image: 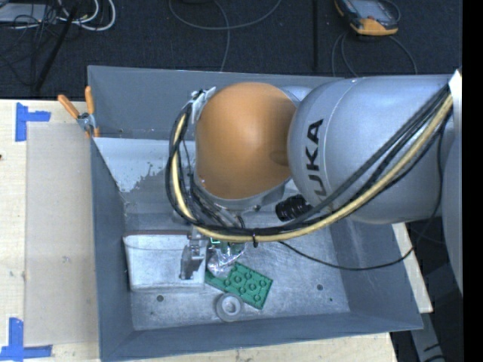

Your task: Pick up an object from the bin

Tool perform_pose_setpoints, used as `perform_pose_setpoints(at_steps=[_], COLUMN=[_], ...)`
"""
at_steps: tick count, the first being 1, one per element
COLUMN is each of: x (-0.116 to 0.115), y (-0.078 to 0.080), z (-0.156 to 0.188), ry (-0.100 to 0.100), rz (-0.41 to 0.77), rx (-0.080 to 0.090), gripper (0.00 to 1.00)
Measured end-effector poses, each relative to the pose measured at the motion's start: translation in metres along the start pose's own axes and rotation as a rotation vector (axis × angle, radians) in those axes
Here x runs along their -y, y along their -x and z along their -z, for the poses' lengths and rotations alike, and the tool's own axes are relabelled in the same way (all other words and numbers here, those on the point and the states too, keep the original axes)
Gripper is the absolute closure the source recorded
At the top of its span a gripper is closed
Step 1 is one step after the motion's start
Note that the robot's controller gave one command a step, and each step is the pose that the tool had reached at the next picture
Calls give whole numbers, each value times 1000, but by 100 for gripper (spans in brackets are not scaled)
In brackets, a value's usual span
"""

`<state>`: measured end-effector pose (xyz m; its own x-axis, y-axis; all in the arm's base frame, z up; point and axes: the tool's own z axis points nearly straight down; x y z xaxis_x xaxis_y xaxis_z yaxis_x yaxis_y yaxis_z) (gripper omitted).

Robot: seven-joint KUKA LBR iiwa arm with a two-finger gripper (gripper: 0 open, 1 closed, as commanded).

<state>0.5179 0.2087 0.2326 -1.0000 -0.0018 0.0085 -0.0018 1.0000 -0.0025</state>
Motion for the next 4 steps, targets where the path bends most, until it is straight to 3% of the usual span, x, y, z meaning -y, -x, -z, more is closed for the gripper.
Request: perform_pose_setpoints(at_steps=[1,2,3,4], x=[-5,-8,-10,-22], y=[-14,-18,-25,-10], z=[-131,-132,-135,-135], ry=[15,13,11,25], rz=[-112,-109,-105,-160], rx=[40,23,3,35], gripper=[0,100,0,0])
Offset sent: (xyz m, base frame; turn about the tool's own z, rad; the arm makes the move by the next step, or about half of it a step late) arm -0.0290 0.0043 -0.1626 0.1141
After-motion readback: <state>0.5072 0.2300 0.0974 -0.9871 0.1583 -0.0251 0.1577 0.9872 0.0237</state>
